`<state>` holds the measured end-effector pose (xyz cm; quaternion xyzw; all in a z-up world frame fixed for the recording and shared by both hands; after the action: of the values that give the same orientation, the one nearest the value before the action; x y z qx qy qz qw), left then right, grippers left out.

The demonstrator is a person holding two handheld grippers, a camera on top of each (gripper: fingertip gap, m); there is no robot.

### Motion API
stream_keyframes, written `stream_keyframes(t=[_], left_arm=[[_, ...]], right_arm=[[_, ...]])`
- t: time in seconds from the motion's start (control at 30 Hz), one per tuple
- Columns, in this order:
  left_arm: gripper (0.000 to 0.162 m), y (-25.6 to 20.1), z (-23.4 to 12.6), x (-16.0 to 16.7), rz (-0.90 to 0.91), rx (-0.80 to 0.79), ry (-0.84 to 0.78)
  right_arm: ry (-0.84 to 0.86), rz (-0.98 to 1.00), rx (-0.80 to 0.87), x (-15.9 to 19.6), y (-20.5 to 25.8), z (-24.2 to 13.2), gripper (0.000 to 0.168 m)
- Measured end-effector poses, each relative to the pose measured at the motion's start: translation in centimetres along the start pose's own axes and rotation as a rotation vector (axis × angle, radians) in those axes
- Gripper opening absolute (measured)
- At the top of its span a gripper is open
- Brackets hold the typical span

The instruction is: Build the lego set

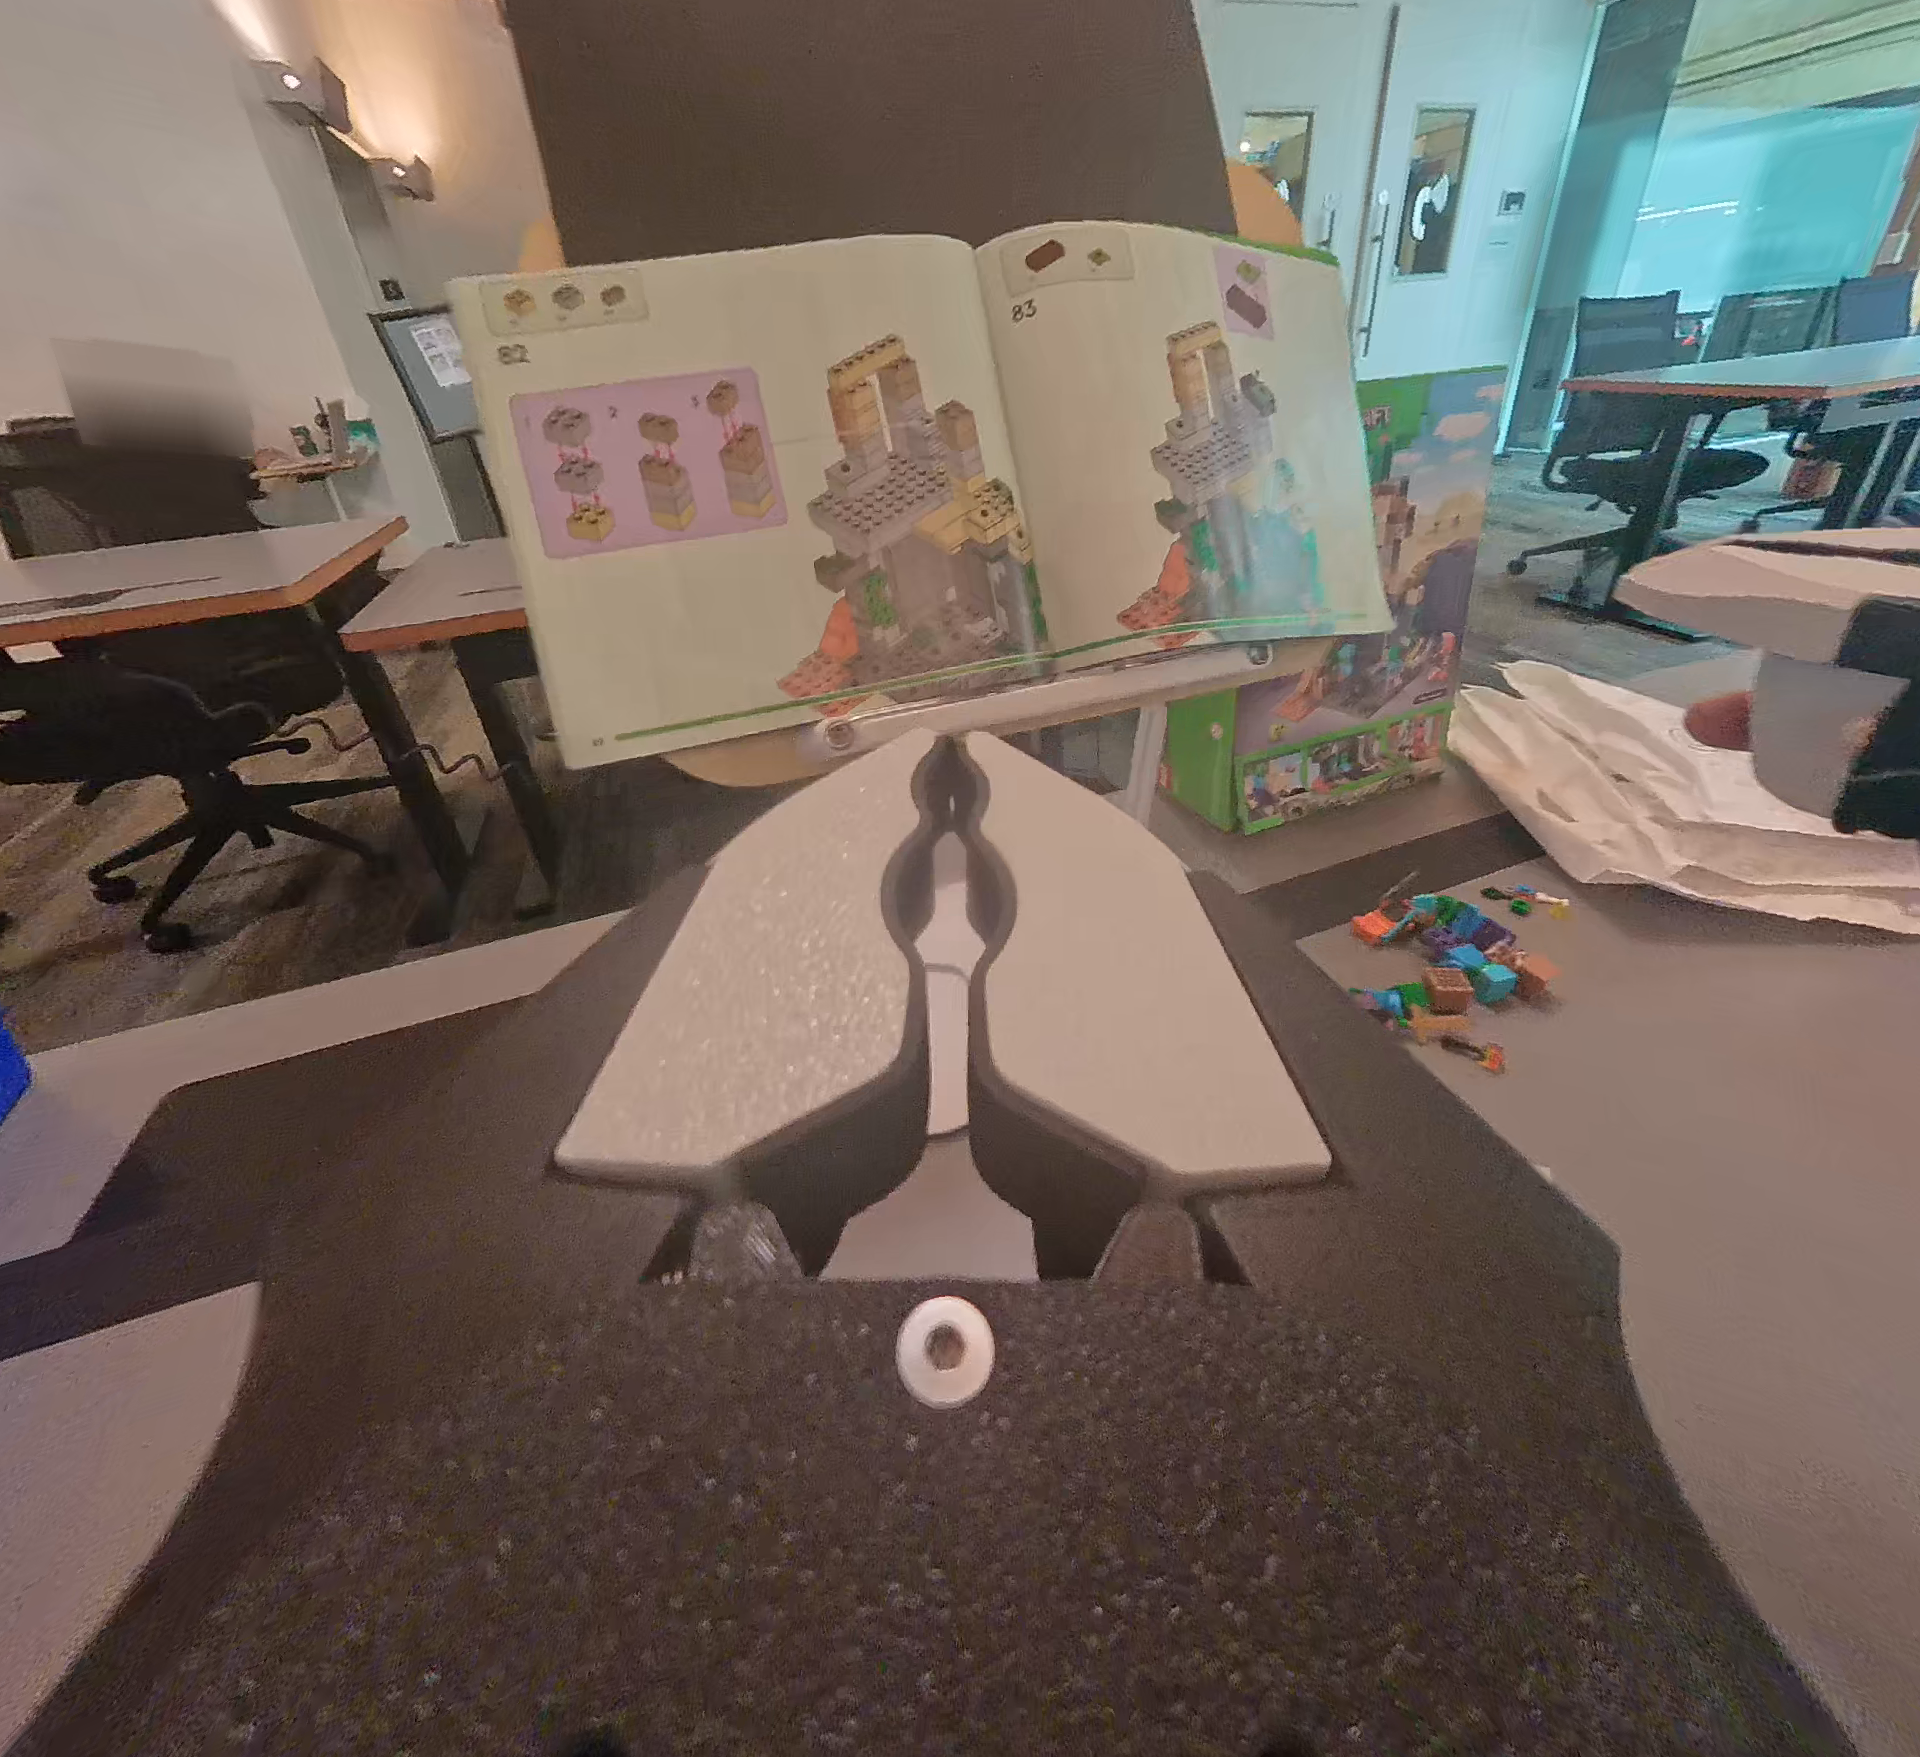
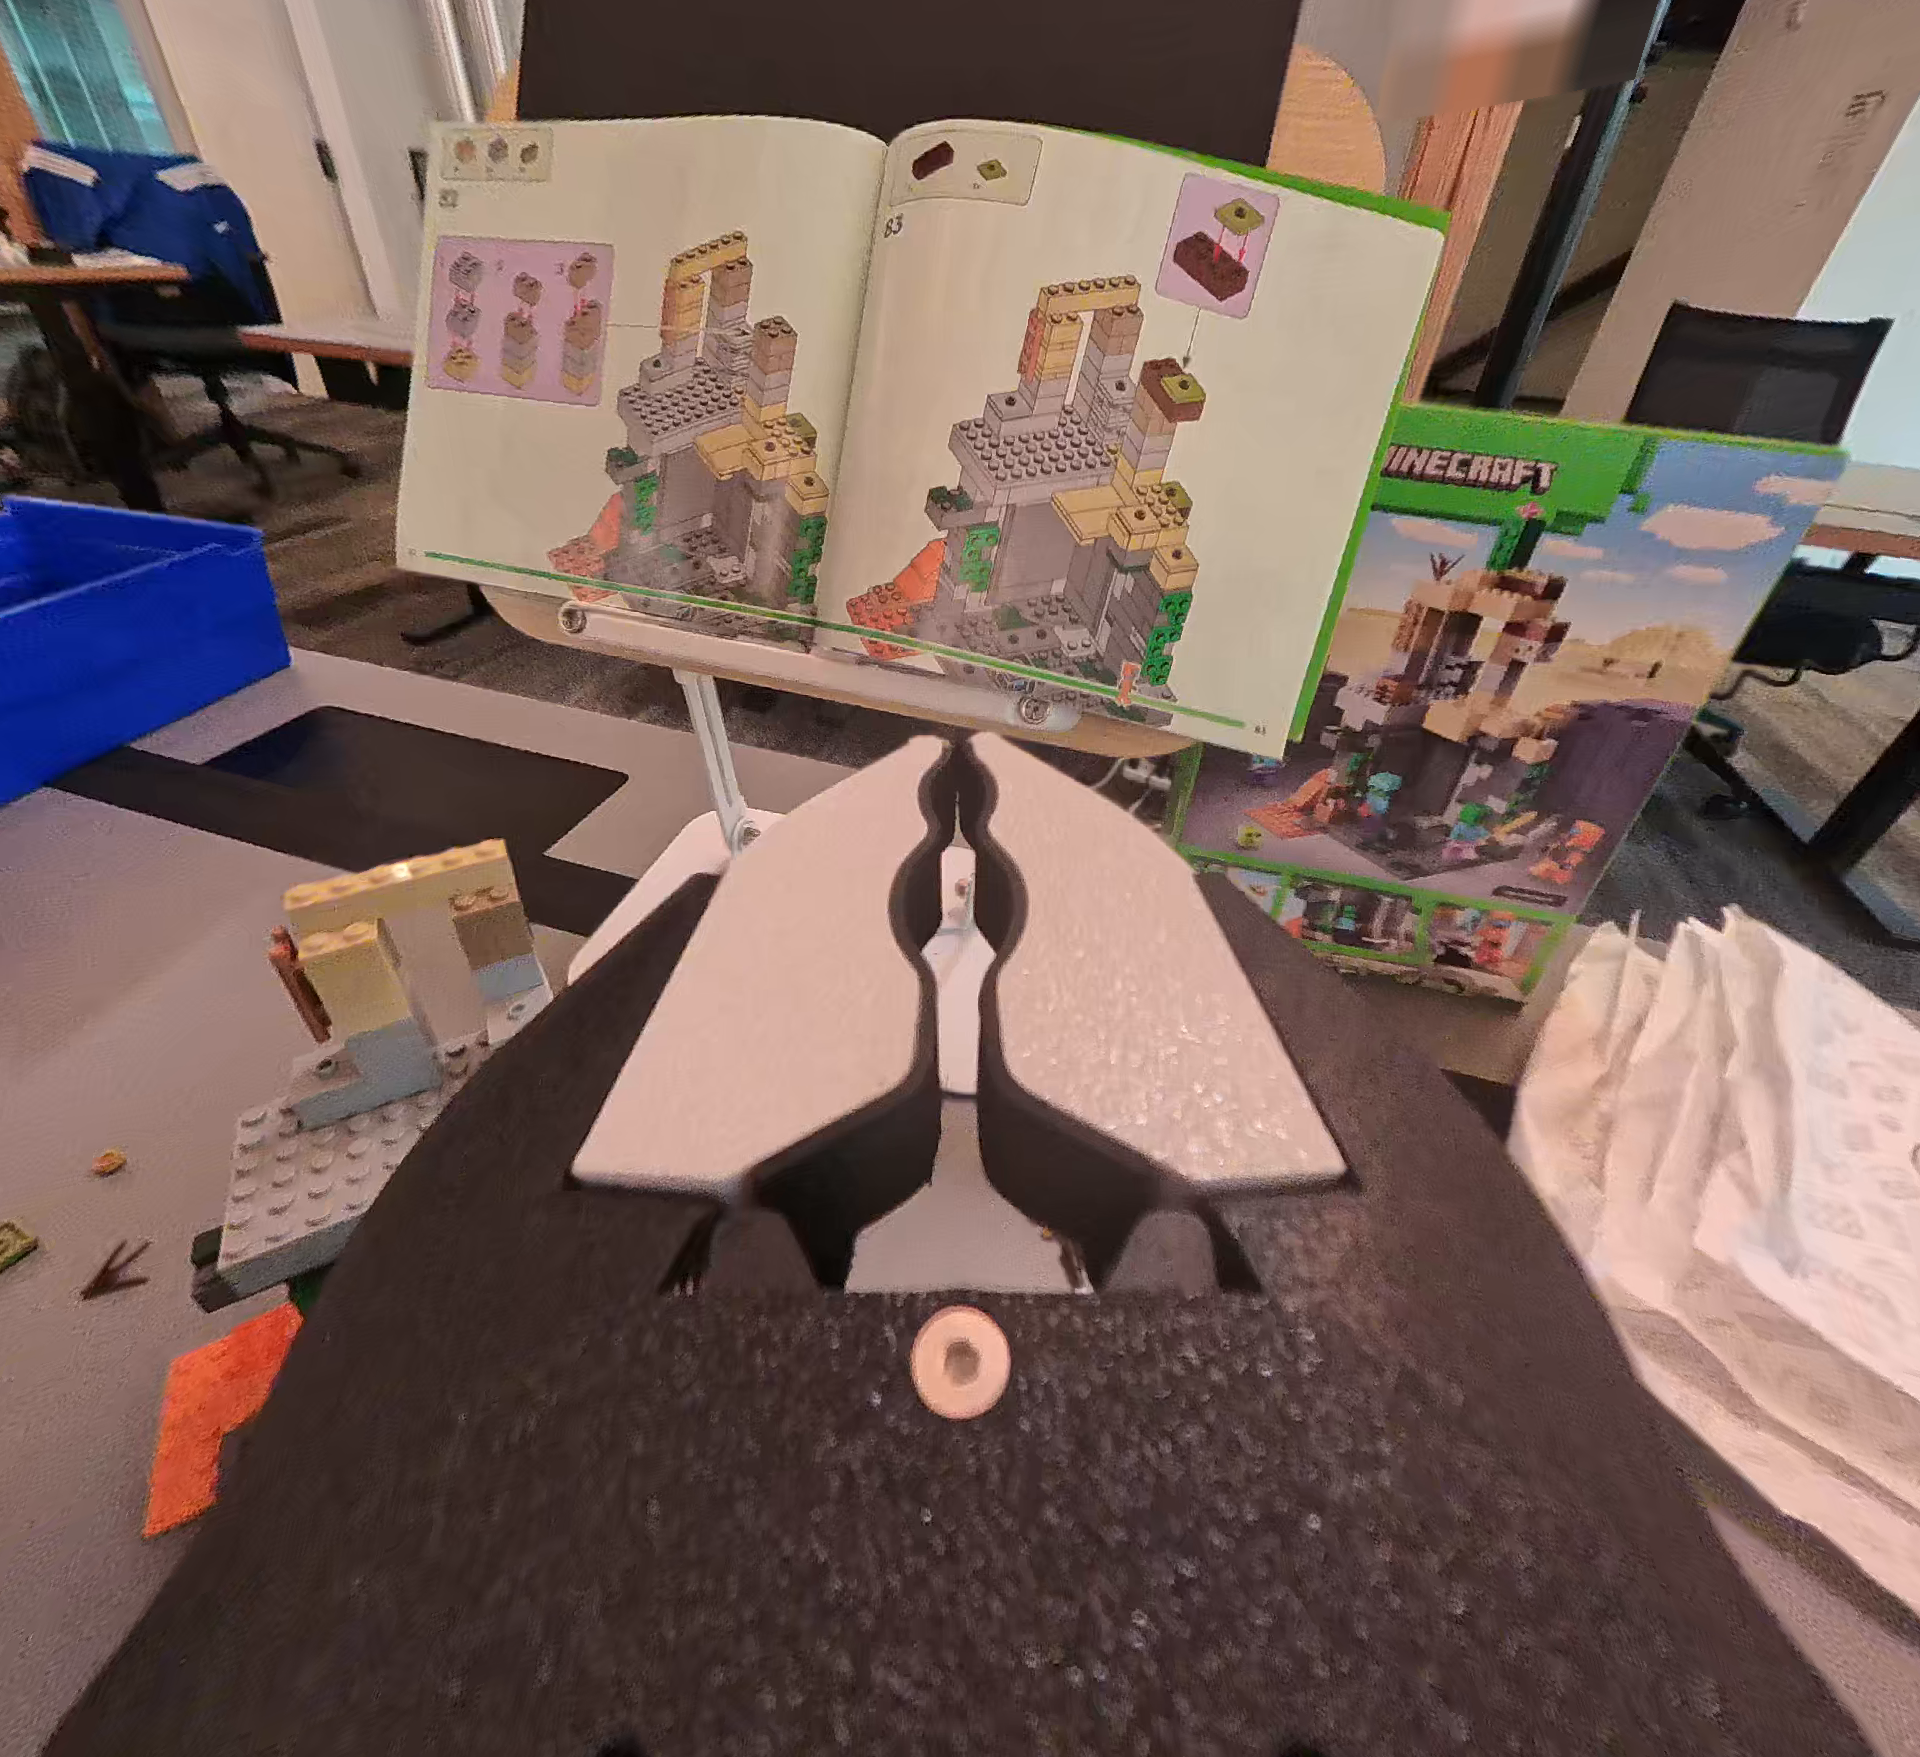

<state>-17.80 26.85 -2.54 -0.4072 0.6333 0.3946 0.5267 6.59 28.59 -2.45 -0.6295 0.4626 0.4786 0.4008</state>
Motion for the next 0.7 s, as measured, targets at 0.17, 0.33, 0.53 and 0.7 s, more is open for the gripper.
stream_keyframes(t=[0.17, 0.33, 0.53, 0.7], left_arm=[[0.003, 0.6, 0.0, 1.1, -0.032, 0.008, -0.042], [0.006, 0.5, 0.6, 1.7, -0.015, 0.024, -0.014], [0.0, 0.4, 0.9, 2.1, 0.029, 0.013, 0.035], [0.0, 0.3, 1.2, 2.2, 0.029, 0.0, 0.069]], right_arm=[[-0.06, -0.059, 0.019, -0.4, -0.9, -0.6, 0.0], [-0.101, -0.071, -0.021, -1.1, 0.0, -1.2, 0.0], [-0.109, -0.099, -0.067, -0.9, 2.5, -1.0, 0.0], [-0.081, -0.12, -0.039, 0.0, 2.9, -0.1, 0.003]])
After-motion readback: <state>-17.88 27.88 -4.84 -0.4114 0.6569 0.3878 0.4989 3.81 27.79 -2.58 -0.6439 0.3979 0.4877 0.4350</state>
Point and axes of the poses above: each gripper's, where its closed fingertips meet, z out along the fingers, x out of its underside, y = z × x across the jaws, the point moved 8 cm from there along -z, back along the fingers, and after that the axes turned 12 degrees about y, right-handed, at the moved point
